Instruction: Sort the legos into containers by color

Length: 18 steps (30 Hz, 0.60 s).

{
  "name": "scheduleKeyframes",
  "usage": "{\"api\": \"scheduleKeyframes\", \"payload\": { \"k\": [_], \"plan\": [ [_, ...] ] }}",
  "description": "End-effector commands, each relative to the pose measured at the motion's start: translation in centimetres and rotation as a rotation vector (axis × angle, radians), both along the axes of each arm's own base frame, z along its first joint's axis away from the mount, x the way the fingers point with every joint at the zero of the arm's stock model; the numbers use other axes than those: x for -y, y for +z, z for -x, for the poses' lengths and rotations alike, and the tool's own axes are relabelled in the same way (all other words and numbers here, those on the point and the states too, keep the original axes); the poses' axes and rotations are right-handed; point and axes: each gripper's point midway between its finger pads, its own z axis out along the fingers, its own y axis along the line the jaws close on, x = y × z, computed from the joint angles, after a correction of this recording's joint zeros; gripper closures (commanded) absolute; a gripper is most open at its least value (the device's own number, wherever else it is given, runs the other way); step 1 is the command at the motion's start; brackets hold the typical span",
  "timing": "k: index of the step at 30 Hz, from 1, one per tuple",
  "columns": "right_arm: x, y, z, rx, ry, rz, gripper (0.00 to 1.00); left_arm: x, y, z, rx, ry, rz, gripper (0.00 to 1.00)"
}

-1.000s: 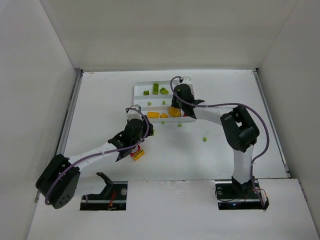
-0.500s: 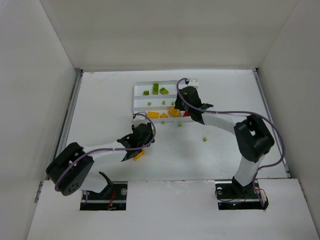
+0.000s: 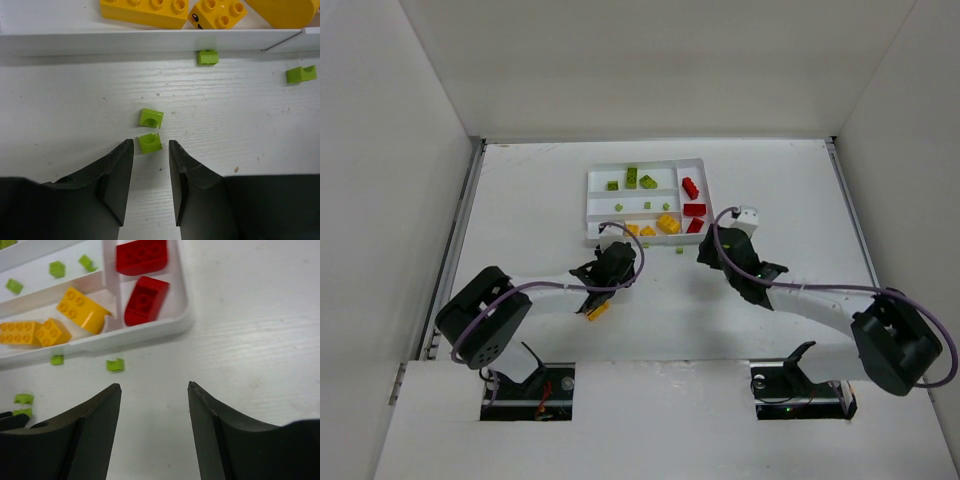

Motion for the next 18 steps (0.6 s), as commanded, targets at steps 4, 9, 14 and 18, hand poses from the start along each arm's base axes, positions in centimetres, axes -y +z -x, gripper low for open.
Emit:
{"api": "scheduleKeyframes", "payload": {
  "k": [4,9,14,18],
  "plan": [
    [3.9,-2.6,2.6,-0.067,-0.168,-0.015,0.37,0.2,1.5,-1.7,0.062,0.028,-0.015,0.72],
    [4.2,-2.6,3.2,-0.1,-0.191,-0.04,0.38,0.1,1.0,-2.1,0.058,0.033,-0.03,0.74],
    [4.4,-3.7,4.0,-0.159,-0.208,-0.045,0.41,0.4,0.4,-2.4,0.053,0.031,-0.039,0.8],
    [4.3,-4.1,4.3,-0.185,-0.216,-0.052,0.4,0.2,1.0,-2.2,0.066,0.033,-0.025,0.87]
  ]
}}
